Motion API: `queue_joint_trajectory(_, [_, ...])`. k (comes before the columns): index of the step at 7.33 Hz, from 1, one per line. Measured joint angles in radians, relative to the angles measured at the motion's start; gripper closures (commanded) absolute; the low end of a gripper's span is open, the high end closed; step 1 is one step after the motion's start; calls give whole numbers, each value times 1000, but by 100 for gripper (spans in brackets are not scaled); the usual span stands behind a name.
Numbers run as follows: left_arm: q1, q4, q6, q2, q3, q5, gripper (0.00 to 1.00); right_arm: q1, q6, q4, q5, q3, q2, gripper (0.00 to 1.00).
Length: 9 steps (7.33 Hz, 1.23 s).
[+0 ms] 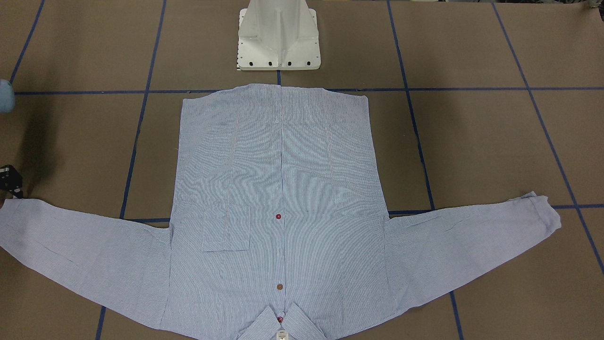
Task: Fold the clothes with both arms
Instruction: 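Close the right gripper on the sleeve cuff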
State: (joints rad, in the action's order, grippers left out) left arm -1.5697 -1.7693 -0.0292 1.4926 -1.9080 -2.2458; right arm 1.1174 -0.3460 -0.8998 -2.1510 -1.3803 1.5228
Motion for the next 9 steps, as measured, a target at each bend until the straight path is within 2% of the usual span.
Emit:
queue_joint_trajectory(2, [0,1,0,0,0,0,0,-6,4,-1,5,6,-13,36])
queue_joint_trajectory(3, [0,1,0,0,1,0,0,-8,8,-2,9,9,-19,39])
queue_joint_trajectory(4, [0,1,0,0,1,0,0,-9,10,-2,12,11,-21,46])
queue_joint_trajectory(6, [0,1,0,0,2,0,0,-9,12,-4,14,12,-28,78])
queue_joint_trajectory(7, [0,2,0,0,2,0,0,-9,13,-5,14,12,-29,100])
queue_joint_trajectory(9, [0,2,0,0,2,0,0,-7,11,-7,14,12,-30,100])
